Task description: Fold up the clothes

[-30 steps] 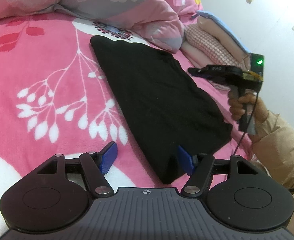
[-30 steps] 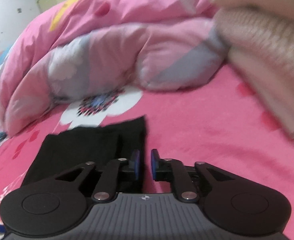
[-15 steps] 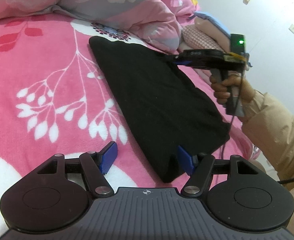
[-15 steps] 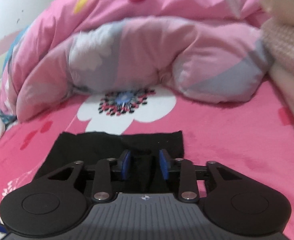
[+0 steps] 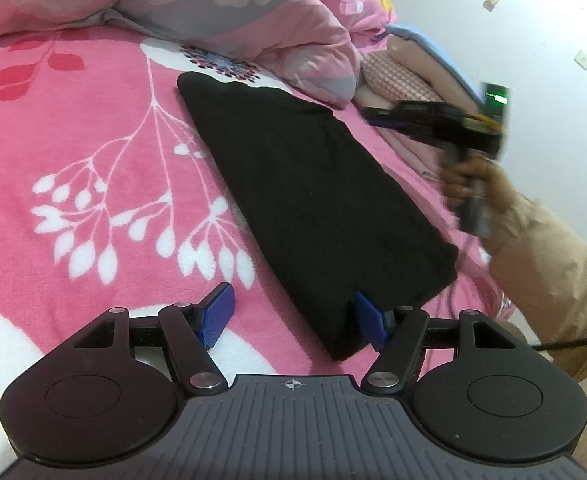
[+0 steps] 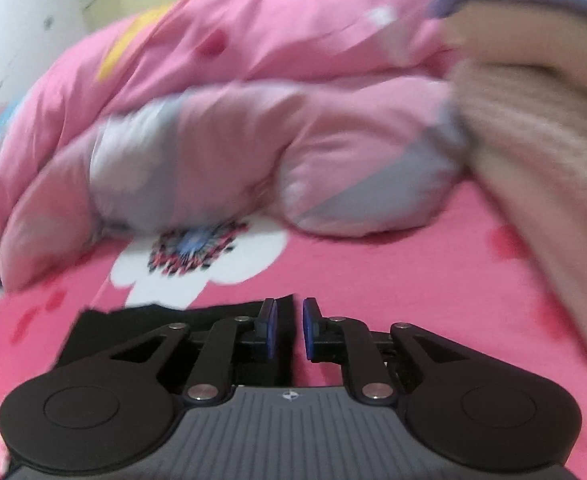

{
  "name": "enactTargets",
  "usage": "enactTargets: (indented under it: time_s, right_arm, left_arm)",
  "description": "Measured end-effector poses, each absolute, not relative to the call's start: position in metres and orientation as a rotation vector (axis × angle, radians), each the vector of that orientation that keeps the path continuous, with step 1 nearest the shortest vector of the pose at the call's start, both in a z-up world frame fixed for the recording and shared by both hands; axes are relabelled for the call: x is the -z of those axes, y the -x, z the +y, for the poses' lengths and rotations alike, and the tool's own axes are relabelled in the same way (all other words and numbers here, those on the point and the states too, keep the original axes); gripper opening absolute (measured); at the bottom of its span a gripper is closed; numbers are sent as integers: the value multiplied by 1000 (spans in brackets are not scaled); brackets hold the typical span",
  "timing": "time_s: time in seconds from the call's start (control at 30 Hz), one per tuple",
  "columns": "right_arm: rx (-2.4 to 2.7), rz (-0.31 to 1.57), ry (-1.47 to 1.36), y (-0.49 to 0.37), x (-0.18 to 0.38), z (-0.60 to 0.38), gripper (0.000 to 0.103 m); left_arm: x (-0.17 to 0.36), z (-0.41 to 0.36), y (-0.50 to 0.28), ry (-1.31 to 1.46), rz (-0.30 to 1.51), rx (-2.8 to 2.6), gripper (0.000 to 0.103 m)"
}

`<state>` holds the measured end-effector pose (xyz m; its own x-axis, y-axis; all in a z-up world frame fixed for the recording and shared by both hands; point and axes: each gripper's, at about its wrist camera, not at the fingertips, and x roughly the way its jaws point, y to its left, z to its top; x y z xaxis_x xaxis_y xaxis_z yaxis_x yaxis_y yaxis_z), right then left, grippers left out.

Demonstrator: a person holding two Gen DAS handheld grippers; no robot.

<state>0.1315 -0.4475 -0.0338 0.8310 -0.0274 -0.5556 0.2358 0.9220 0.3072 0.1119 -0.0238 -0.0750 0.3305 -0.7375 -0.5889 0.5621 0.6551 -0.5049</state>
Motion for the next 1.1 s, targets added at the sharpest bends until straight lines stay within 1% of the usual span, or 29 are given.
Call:
enactTargets:
  time_s: [0.13,0.23,0.33,0.4,0.43,0.5,0.63,0.67,0.73,0.87,0.93,1.1]
  right_arm:
    - [39,623,-461,-78,17,-451,18]
    - [-113,660,-465,-43,15,-429,18]
    - [-200,725,-443,-26,29,-408,18]
    - [-114,812,-452,-20,48,-410,17]
    - [-83,822,-487,-14,55,-415,15]
    - [-27,794,-584,3,59,-430,16]
    - [89,745,-611,33,44,-436,20]
    - [84,741,-655,38,44,-436,26]
    - [77,734,-720,45,45,-436,31]
    - [88,732,-752,48,50,-433,32]
    - [70,719,-764,51,51,-432,32]
    - [61,719,-790,50,52,-428,32]
  left_arm:
    - [75,-24,-111,229,889,846,66]
    - [74,-25,-110,226,893,834,66]
    - [74,-26,-110,226,897,821,66]
    - [73,-25,-108,227,897,815,66]
    - [73,-24,-107,228,897,812,66]
    - [72,-20,-104,231,896,806,66]
    - [68,-14,-99,228,893,798,66]
    - [68,-13,-97,226,891,797,66]
    - [66,-11,-93,222,888,796,65]
    - [65,-13,-85,206,895,791,61]
    - [64,-14,-83,204,896,794,56]
    - [67,-18,-85,237,927,763,50]
